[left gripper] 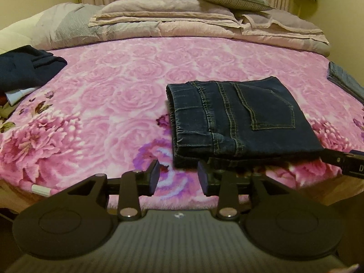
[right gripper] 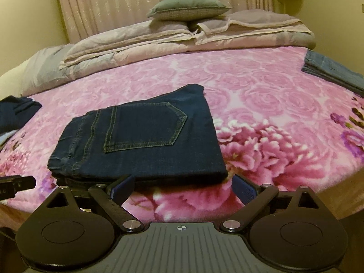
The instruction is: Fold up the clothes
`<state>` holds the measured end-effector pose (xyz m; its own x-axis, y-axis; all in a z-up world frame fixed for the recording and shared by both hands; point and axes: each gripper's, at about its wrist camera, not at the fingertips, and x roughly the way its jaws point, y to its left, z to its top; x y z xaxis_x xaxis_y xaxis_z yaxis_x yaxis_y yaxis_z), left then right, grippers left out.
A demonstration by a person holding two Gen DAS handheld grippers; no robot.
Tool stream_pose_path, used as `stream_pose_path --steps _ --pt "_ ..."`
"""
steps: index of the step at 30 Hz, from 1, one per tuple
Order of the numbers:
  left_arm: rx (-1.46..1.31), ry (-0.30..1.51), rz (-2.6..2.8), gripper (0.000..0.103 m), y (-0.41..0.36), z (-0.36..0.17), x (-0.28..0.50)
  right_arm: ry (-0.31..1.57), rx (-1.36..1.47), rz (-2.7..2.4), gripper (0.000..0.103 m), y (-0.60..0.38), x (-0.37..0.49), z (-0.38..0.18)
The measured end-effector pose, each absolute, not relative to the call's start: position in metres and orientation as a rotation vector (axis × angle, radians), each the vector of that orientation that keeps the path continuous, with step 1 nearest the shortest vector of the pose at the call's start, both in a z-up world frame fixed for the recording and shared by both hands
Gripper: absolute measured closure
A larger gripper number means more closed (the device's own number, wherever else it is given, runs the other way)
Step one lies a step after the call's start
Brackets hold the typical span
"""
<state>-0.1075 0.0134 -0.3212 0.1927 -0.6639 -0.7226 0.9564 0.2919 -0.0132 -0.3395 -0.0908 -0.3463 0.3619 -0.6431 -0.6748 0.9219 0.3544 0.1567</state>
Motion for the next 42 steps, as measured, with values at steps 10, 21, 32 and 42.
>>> stream_pose_path --steps 10,21,32,42 --pt "0.487 0.673 -1.23 0.068 0.042 -0.311 -0.118 0.523 0.577 -1.093 0.008 -0.061 -0.347 -0.329" --pt "0.421 0.706 -1.28 0.067 0.054 -0.319 -0.111 0.461 0.6 -1.116 0.008 -0.042 -0.361 -0.323" --pt "0.324 0.768 -1.271 0.067 0.048 -0.341 -0.075 0.508 0.645 -1.088 0.008 -0.07 -0.334 -0.343" --pt "0.197 0.81 -1.342 0.071 -0.021 -0.345 -0.002 0.407 0.781 -1.28 0.008 -0.134 -0.329 -0.368"
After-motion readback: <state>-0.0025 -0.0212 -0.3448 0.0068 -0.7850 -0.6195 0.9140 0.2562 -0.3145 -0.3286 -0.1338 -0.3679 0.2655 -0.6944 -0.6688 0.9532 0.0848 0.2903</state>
